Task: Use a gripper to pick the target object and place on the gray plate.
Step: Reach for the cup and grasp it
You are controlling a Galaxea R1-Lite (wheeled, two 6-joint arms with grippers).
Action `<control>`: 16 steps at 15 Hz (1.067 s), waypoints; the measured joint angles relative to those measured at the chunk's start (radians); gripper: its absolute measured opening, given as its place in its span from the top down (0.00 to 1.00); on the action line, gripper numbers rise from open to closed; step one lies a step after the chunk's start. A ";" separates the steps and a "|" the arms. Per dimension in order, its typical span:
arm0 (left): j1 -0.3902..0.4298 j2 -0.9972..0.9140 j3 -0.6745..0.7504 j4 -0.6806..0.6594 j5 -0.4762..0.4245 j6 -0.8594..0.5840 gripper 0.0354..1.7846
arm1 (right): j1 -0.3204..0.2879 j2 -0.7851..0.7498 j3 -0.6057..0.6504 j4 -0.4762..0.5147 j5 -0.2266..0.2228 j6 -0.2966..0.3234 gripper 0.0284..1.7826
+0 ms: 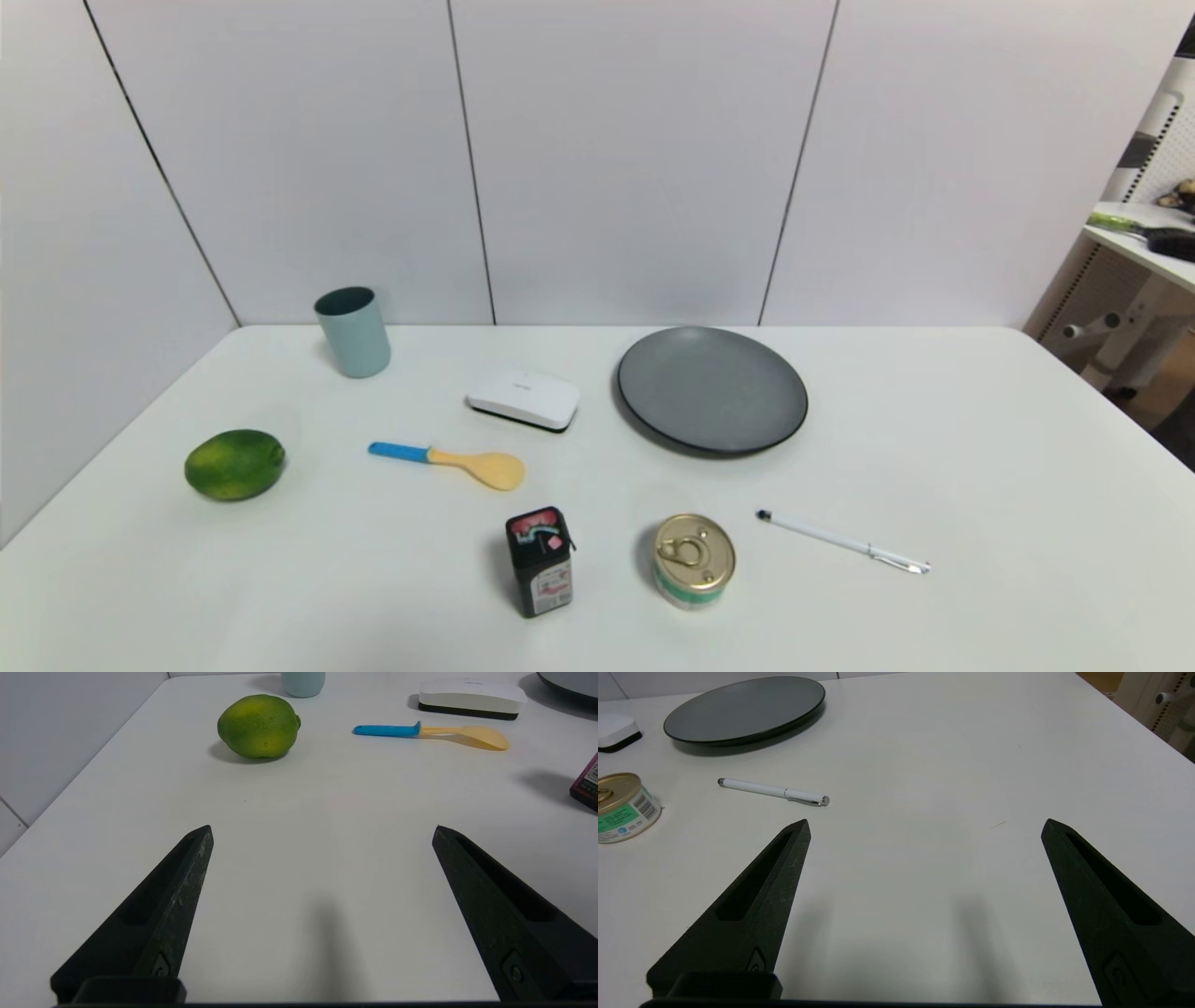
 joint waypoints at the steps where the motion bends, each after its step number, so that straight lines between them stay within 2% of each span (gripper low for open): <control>1: 0.000 0.000 0.000 0.000 0.000 0.000 0.06 | 0.000 0.000 0.000 0.000 0.000 0.000 0.04; 11: 0.000 0.006 0.000 0.000 0.001 -0.003 0.06 | 0.000 0.000 0.000 0.000 0.000 0.000 0.04; 16: 0.000 0.115 -0.043 -0.014 0.005 0.005 0.06 | 0.000 0.000 0.000 0.000 0.000 0.000 0.04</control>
